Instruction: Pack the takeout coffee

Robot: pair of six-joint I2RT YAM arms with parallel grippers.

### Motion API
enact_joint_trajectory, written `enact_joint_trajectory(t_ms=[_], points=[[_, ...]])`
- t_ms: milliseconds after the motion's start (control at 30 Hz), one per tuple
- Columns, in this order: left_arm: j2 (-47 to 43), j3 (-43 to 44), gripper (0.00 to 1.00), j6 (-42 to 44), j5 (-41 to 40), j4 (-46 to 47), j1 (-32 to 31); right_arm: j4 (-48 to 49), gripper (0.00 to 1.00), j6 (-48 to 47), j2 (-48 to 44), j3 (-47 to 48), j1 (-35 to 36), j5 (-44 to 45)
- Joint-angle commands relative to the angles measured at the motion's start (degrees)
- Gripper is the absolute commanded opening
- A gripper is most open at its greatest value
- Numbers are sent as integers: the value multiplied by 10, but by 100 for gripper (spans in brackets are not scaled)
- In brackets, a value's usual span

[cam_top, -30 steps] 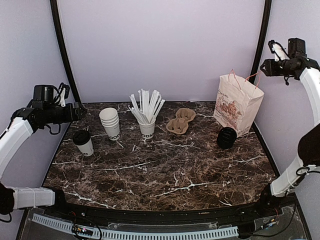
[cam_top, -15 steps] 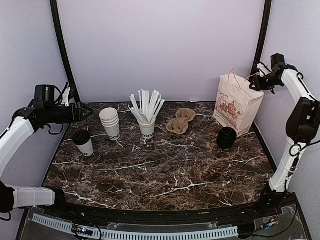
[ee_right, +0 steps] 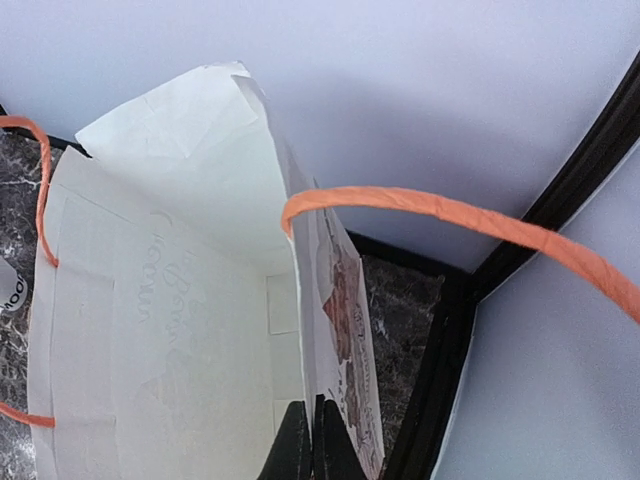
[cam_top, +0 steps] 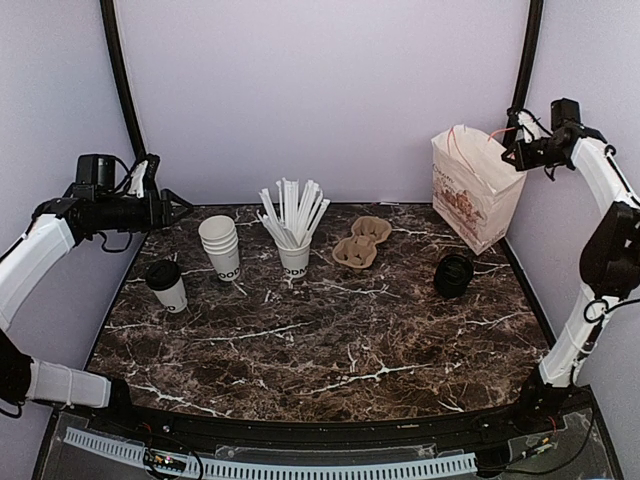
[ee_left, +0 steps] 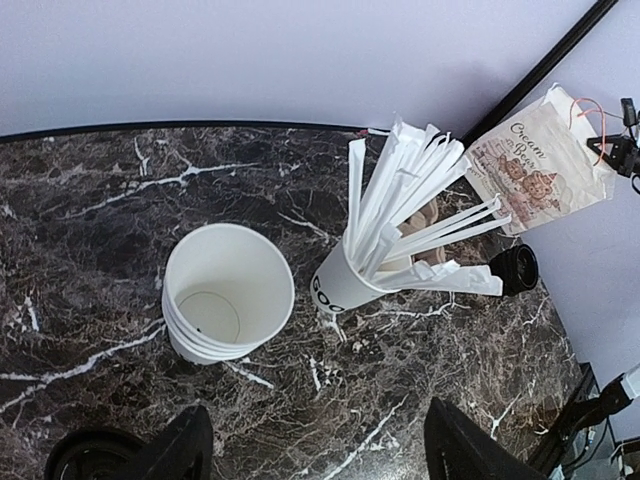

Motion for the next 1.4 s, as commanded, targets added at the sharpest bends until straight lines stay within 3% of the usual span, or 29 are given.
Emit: enact_joint_trajectory(t_ms=[0,133,200,300,400,533,667,733,800,1000,1100,1233,1300,1367], points=[[-20,32,77,17,17,3,1,91,0,0,-130,-21,5,-74],[-23,57,81,39,-4,-28,2,113,0,-37,-219,-98,29,-143],[-17,81,84,42,-62,-58,1,102,0,-67,-260,-134,54,-161],[-15,112,88,55,-123,-75,2,15,0,-129,-286,-136,100,-216],[-22,115,90,60,-125,-63,2,-84,0,-177,-299,-138,164,-238],[-13,133,89,70,-110,-62,1,-147,0,-224,-312,-165,288,-163],[-15,138,84,76,42,-46,1,-136,0,-219,-309,-204,359,-118],[-24,121,75,59,113,-8,0,-124,0,-210,-294,-210,390,-122],[-41,106,71,56,130,22,-11,-122,0,-201,-262,-193,423,-127],[-64,99,72,107,79,-8,-49,-148,0,-173,-126,-97,510,-166],[-70,93,77,108,53,-31,-52,-147,0,-157,-65,-58,552,-144],[-107,69,96,120,-31,-43,-54,-159,0,-155,10,-2,562,-139],[-129,42,99,116,-11,-26,-55,-166,1,-156,39,24,562,-134],[-140,23,99,100,38,-4,-55,-175,15,-152,57,53,562,-133]])
